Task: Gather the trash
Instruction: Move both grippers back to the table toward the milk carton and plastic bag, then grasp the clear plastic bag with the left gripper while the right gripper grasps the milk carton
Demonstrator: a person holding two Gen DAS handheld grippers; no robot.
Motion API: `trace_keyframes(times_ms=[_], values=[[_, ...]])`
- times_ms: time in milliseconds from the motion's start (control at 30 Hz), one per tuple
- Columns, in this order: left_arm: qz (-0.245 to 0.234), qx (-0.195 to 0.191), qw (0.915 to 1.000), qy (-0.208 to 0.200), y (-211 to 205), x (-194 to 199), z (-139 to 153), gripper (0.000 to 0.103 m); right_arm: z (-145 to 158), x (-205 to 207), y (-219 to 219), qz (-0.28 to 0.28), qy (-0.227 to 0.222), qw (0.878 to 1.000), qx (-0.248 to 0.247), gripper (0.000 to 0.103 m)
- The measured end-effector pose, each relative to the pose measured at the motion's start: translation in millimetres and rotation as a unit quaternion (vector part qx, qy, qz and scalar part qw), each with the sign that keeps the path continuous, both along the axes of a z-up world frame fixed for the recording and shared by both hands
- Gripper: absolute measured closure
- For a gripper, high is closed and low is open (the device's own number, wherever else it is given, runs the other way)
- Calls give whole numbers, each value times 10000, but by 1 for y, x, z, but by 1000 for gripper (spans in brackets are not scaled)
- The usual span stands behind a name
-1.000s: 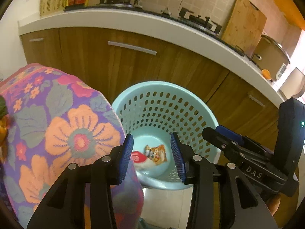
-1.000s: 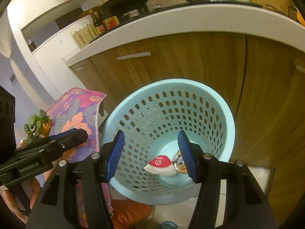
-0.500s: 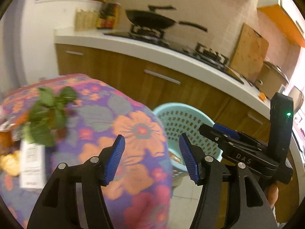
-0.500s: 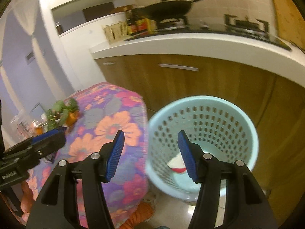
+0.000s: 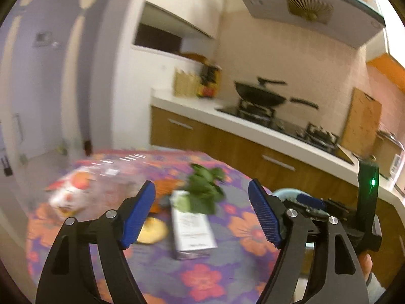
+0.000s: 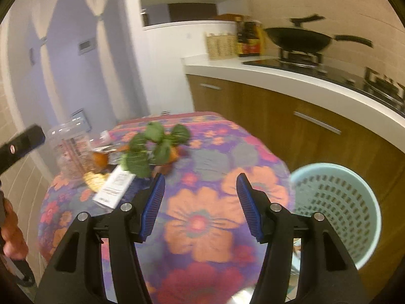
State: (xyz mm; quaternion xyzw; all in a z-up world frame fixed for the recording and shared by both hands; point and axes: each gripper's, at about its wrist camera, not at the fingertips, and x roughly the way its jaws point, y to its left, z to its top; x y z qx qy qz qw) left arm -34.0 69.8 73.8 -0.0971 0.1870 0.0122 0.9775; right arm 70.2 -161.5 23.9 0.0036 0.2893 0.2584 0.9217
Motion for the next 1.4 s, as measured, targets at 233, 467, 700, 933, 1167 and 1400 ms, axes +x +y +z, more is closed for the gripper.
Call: trace_keyframes(times_ms=[233, 467, 700, 933, 1167, 1400], values=[[574, 247, 9980, -41, 52, -20, -2, 23, -10, -10, 62, 487, -12, 9988, 2, 41], [603, 294, 9974, 277, 93, 1, -27, 23, -17, -10, 112, 675, -51, 9977, -76, 40], [213, 227, 9982, 511, 110, 34, -52, 24, -30, -6, 131, 686, 47, 9972, -297, 34], [-268, -31, 9974, 669, 107, 55, -65, 57, -36, -4, 139, 647, 169, 9964, -527, 22], [-479, -53, 9960, 748, 94, 56, -77, 98, -44, -4, 155, 498, 252, 9940, -940, 20], [-394, -341, 9976, 448, 102, 38, -69, 100, -55, 15, 168, 139, 770, 9908, -1108, 19]])
